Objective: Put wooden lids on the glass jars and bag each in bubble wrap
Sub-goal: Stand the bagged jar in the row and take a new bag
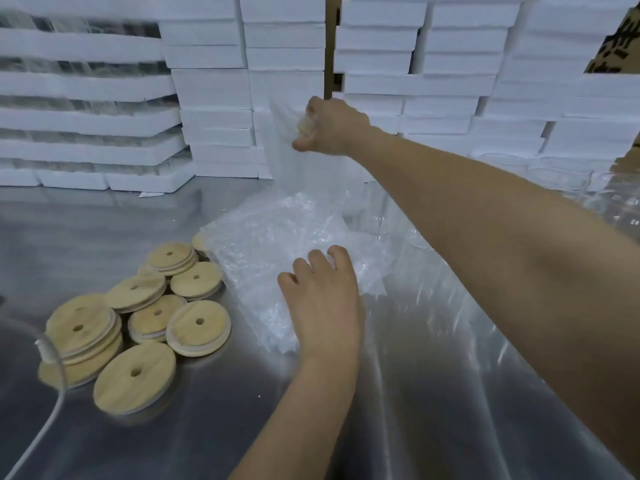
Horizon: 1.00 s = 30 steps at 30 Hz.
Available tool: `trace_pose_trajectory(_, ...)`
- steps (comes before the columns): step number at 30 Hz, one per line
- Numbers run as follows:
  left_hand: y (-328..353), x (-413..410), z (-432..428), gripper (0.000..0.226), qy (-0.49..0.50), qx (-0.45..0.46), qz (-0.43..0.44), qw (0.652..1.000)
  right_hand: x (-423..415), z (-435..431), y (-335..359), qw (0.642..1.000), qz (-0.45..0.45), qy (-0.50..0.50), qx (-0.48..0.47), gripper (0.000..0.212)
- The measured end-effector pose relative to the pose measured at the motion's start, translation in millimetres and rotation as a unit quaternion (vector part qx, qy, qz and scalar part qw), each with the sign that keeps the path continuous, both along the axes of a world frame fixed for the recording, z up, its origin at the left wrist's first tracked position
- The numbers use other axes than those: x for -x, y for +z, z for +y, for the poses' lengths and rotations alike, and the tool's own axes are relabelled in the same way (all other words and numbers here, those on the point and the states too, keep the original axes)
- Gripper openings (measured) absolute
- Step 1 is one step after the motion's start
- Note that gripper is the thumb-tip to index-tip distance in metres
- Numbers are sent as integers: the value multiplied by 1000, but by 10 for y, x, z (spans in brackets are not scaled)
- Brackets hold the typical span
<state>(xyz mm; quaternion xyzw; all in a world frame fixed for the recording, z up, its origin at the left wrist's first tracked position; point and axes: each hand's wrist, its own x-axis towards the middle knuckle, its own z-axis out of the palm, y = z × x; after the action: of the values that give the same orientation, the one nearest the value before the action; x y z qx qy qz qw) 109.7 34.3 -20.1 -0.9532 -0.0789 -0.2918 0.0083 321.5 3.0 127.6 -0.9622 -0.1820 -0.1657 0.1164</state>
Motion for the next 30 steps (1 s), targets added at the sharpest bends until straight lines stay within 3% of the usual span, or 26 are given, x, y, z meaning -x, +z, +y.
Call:
trace_pose_trajectory(12,-30,-17,22,37,-10,1,19,1000,-171,75,-206,997,13,2,70,63)
trace_pose_trajectory(17,-33,-41,44,34,-7,14,24,1000,172,-41,20,997,-34,-17,61,83)
trace_pose_trajectory(20,-19,-32,65,39,-11,3,18,1000,621,-210,192,993,-105,-6,-55,71)
trace_pose_trajectory(23,-28,-44,72,51,-44,15,29,998,1222,-394,41,952,-141,33,-269,35)
trace_pose_trajectory(25,-22,-34,69,56,-73,14,21,997,1627,-507,-246,922,-99,42,-371,16)
trace_pose_trajectory(30,-21,48,71,88,-112,25,49,992,2192,-726,-1050,877,46,14,-478,14)
